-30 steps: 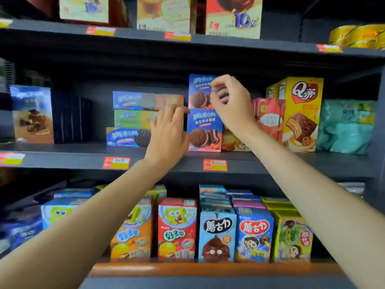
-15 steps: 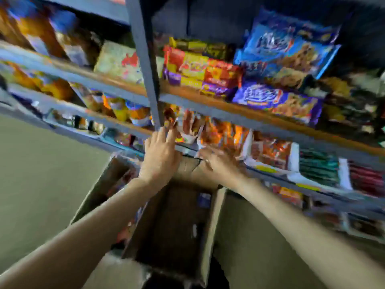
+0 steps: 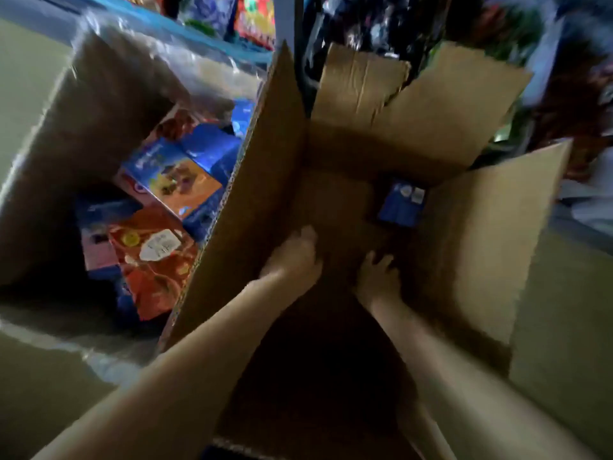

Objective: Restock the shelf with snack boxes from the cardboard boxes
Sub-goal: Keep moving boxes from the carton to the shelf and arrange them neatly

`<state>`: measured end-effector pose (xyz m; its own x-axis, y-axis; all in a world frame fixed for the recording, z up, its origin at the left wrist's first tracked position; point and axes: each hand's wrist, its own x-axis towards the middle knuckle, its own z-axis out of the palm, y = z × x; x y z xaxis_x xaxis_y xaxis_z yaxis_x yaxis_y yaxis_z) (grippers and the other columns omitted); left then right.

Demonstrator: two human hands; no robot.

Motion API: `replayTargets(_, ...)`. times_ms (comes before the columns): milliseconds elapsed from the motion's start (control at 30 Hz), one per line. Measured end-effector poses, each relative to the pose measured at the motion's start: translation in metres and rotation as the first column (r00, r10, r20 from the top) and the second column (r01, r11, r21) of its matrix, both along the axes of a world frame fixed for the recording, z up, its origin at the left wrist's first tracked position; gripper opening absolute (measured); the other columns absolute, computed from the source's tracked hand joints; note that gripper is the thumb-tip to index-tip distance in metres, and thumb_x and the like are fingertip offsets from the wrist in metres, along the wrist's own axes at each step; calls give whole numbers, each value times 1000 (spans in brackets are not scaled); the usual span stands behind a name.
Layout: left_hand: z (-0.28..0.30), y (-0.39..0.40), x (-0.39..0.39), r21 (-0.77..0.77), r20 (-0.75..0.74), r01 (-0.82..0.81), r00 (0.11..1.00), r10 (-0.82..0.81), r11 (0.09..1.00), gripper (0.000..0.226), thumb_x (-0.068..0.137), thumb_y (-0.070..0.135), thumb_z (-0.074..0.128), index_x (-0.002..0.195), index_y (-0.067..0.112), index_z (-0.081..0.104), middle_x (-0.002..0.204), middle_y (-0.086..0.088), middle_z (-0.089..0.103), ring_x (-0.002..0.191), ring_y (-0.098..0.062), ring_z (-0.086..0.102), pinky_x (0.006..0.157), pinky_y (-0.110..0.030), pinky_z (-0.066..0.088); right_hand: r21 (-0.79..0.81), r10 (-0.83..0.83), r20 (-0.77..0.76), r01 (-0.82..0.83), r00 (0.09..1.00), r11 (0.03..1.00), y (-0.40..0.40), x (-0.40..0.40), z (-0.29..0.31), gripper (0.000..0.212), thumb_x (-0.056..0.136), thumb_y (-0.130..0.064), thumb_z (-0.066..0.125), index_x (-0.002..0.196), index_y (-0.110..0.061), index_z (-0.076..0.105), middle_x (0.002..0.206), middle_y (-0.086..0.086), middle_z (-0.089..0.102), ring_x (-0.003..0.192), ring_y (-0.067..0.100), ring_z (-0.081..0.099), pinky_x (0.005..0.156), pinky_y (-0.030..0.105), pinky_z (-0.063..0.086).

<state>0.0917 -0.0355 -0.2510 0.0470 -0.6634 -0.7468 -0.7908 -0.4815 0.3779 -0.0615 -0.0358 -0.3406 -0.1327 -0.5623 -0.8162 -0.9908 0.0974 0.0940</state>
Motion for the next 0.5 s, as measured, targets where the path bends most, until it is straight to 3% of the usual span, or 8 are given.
replayTargets(133, -36, 0, 1, -32, -20, 3, 1000, -4, 999, 36, 93, 15, 49, 129, 13, 40, 120, -9, 55, 107, -24, 55, 91, -36, 48, 84, -4, -59, 9, 998, 996, 1, -1, -43, 66, 96, -18, 45, 150, -21, 8, 152, 26, -8, 134, 47, 22, 110, 47, 24)
replayTargets(267, -20, -18, 1, -21, -26, 95, 995, -96, 995, 37, 92, 14, 51, 127, 15, 40, 118, -7, 53, 105, -24, 56, 89, -39, 49, 53, 34, 29, -35, 999, 998, -12, -1, -24, 54, 94, -23, 49, 142, -25, 26, 147, 22, 12, 128, 44, 28, 107, 49, 27)
replayTargets(433, 85, -46, -21, 9, -19, 383, 924, -382, 924, 72, 85, 15, 60, 144, 13, 19, 136, -10, 35, 124, -32, 44, 97, -37, 41, 177, -40, 376, -29, 926, 984, -78, 9, 124, 61, 91, -32, 53, 144, -16, 27, 147, 17, 23, 132, 38, 30, 109, 45, 30)
replayTargets(500, 153, -60, -30, -20, -50, 469, 881, -470, 883, 96, 78, 23, 71, 147, 13, 6, 139, -6, 27, 127, -29, 41, 100, -34, 40, 240, -107, 452, -6, 886, 971, -114, 8, 212, 45, 93, -26, 49, 134, -10, 41, 127, 14, 49, 106, 28, 51, 86, 36, 45)
